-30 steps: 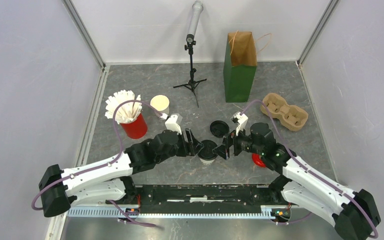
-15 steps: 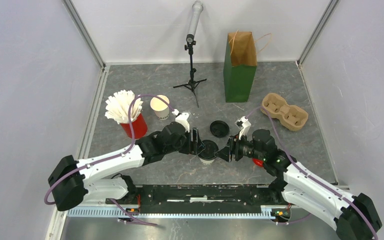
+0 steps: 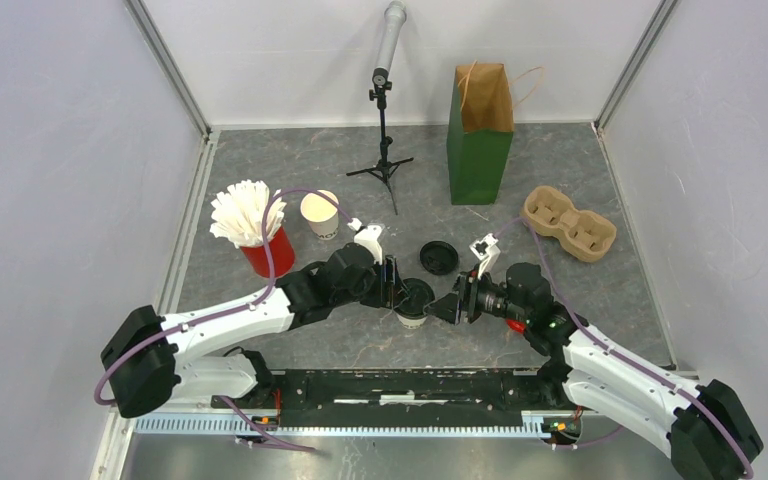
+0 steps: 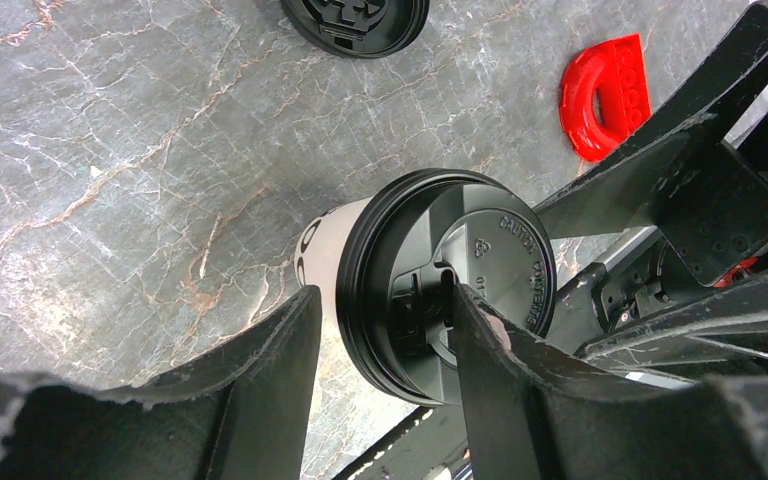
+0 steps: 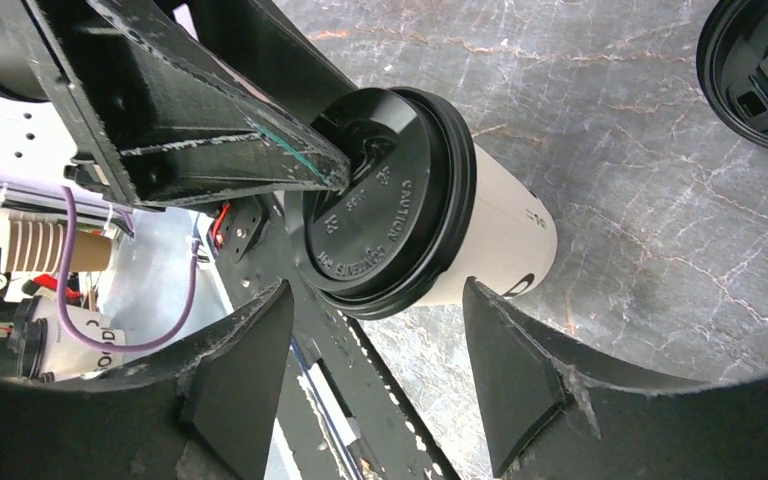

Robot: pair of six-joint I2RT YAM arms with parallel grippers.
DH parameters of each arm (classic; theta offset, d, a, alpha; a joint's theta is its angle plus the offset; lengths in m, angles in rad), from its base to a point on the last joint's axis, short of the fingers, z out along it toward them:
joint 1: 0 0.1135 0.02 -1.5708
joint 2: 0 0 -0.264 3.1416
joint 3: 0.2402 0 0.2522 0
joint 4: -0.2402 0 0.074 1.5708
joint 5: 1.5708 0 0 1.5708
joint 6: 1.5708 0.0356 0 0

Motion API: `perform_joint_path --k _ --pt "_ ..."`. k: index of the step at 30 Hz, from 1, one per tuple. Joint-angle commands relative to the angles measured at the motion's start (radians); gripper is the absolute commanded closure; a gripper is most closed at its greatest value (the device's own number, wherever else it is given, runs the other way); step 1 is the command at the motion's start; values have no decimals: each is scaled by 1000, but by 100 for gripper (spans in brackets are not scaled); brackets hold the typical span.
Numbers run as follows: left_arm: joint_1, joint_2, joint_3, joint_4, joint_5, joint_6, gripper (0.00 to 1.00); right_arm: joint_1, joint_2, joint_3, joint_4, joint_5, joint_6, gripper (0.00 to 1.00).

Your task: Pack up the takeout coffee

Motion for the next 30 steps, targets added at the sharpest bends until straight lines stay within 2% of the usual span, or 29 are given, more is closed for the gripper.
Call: perform_joint_path --k 1,6,13,22,25,28,30 --pt "4 18 -9 6 -2 40 43 -3 -18 -6 81 -16 39 30" --pt "4 19 -25 17 -2 28 43 -3 5 -26 117 -8 63 36" --pt "4 16 -55 43 10 6 45 -4 66 -93 250 -43 123 43" --pt "5 9 -93 57 12 -18 46 -3 65 -225 314 -1 132 50" --pt "4 2 -102 57 11 -21 46 -3 71 -225 286 16 105 51" --pt "4 -9 -109 57 9 -26 46 -3 56 -223 318 -44 126 51" --pt "5 -13 -109 56 9 -27 46 -3 13 -202 297 -53 129 46"
